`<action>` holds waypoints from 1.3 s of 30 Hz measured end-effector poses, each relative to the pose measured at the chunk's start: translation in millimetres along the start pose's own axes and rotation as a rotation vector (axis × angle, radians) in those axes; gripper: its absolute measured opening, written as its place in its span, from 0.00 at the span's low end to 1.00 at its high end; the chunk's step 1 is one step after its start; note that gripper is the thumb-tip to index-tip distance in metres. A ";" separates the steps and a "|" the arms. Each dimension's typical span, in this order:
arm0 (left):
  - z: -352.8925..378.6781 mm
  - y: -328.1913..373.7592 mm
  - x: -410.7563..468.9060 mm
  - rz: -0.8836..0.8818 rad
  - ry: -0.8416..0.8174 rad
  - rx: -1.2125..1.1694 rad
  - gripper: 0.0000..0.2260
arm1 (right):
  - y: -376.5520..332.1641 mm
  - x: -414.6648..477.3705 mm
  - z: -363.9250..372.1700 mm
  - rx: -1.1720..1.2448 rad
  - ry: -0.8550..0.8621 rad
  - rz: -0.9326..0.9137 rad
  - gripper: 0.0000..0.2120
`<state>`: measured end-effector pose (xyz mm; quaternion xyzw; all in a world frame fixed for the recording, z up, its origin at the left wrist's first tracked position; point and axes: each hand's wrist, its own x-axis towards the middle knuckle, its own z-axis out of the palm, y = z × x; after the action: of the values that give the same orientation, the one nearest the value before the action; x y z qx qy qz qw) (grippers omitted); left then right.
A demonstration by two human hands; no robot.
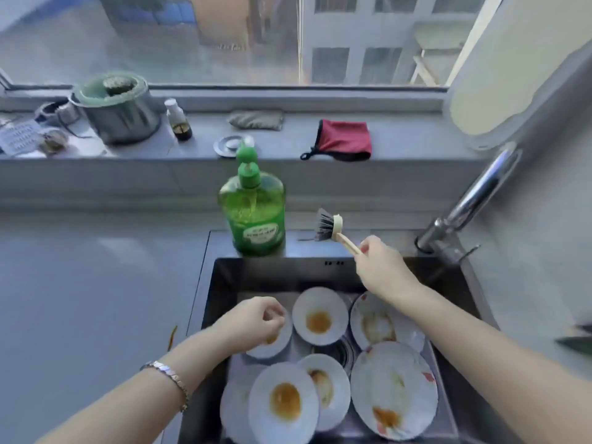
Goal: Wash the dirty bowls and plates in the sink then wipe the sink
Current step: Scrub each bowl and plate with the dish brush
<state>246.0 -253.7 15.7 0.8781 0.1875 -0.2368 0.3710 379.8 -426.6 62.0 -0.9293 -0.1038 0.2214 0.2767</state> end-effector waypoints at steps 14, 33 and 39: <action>135.9 -120.5 1.3 -0.469 -0.199 -0.267 0.18 | 136.2 -127.0 84.8 0.052 -0.183 0.290 0.03; 110.1 -1.2 -86.6 -0.145 -0.021 -0.963 0.18 | 123.6 -147.8 51.3 0.578 -0.013 0.158 0.21; 140.7 28.8 -98.8 -0.014 -0.036 -1.063 0.23 | 146.5 -155.3 22.2 0.637 0.002 0.139 0.22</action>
<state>140.8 -391.9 0.6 0.5636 0.2812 -0.1264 0.7664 243.0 -586.1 18.3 -0.8010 0.0345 0.2602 0.5380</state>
